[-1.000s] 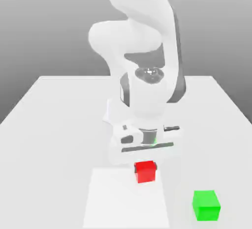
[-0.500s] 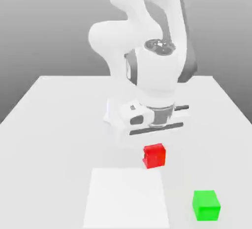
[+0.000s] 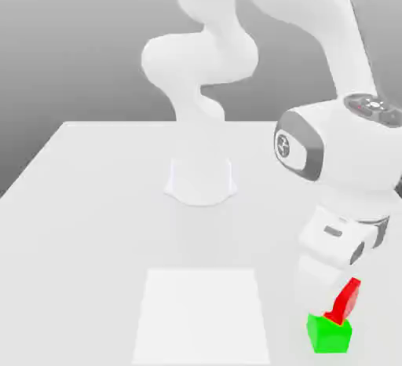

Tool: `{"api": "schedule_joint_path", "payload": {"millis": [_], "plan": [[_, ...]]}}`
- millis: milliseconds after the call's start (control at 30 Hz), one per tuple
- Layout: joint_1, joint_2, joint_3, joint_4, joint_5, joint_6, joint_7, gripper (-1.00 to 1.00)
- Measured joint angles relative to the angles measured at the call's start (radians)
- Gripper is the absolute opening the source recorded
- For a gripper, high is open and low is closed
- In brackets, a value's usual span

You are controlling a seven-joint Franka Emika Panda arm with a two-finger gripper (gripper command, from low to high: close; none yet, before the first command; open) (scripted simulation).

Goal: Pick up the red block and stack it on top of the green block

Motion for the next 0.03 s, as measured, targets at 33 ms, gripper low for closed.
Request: {"api": "schedule_joint_path", "payload": {"millis": [33], "plan": [[0.000, 0.000, 0.000, 0.000, 0.000, 0.000, 0.000, 1.00]]}}
